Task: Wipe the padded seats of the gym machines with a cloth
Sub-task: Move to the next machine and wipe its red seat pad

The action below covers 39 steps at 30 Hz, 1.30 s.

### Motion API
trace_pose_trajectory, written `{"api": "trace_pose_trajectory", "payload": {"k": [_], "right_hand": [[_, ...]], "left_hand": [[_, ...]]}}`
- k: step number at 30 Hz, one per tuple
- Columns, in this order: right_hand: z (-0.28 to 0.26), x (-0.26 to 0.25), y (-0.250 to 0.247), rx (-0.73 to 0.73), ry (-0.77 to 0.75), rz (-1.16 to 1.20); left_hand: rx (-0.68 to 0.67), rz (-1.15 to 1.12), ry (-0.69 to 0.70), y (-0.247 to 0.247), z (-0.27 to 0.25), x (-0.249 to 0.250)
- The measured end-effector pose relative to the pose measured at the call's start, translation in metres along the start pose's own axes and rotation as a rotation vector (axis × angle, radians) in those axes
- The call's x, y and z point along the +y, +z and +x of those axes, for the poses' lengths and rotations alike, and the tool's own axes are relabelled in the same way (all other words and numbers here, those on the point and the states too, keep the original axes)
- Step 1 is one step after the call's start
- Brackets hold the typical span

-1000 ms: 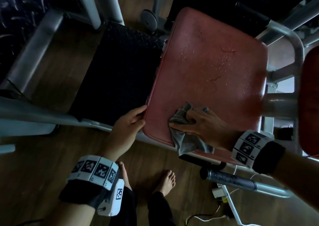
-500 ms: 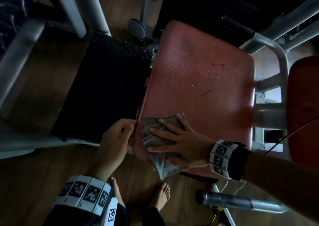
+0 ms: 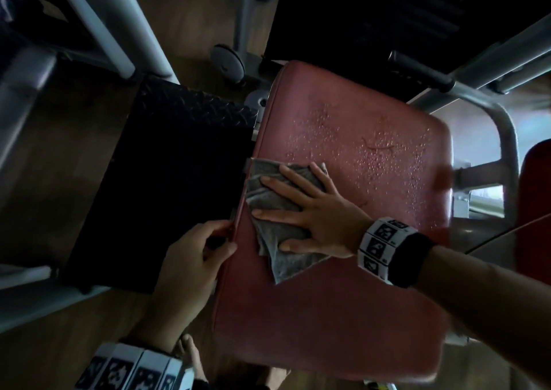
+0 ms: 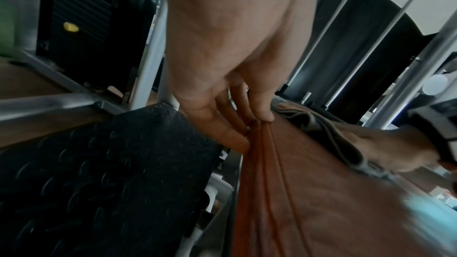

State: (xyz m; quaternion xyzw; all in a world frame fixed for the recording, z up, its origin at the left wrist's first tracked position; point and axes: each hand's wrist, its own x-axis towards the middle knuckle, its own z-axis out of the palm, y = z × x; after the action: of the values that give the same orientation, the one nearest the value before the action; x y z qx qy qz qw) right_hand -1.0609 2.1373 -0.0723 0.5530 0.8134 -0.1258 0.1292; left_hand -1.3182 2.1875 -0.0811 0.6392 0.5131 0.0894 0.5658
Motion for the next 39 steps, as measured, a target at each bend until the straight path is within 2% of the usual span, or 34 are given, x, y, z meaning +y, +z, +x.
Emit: {"api": "trace_pose_trajectory", "payload": {"k": [6,13,17,21,25,29,34,39], "right_hand": [[0.039,0.058,-0.009,0.090,0.151,-0.029],[0.092,0.138,-0.024,0.210,0.478,0.103],[0.112,0.152,-0.029,0.239,0.700,0.223],[0.117,0.135,-0.028,0.220,0.860,0.273],[0.092,0.087,-0.016,0.236,0.731,0.159],[0.045,0.014,0.000,0.210,0.586,0.167],[-0.032,-0.084,0.032,0.172,0.446,0.211],[-0.103,-0.117,0.045,0.055,0.426,0.279]], "left_hand": [[-0.024,0.038,-0.102,-0.002,0.007,0.009],[0.022,0.145,-0.102,0.002,0.006,0.013],[0.047,0.150,-0.088,0.004,0.007,0.010],[0.066,0.195,-0.084,0.005,0.005,0.012],[0.055,0.230,-0.081,0.007,0.007,0.014],[-0.005,0.156,-0.157,0.003,0.014,0.009],[0.031,0.126,-0.268,0.006,0.011,0.019],[0.152,0.386,-0.217,0.033,-0.015,0.025]]}}
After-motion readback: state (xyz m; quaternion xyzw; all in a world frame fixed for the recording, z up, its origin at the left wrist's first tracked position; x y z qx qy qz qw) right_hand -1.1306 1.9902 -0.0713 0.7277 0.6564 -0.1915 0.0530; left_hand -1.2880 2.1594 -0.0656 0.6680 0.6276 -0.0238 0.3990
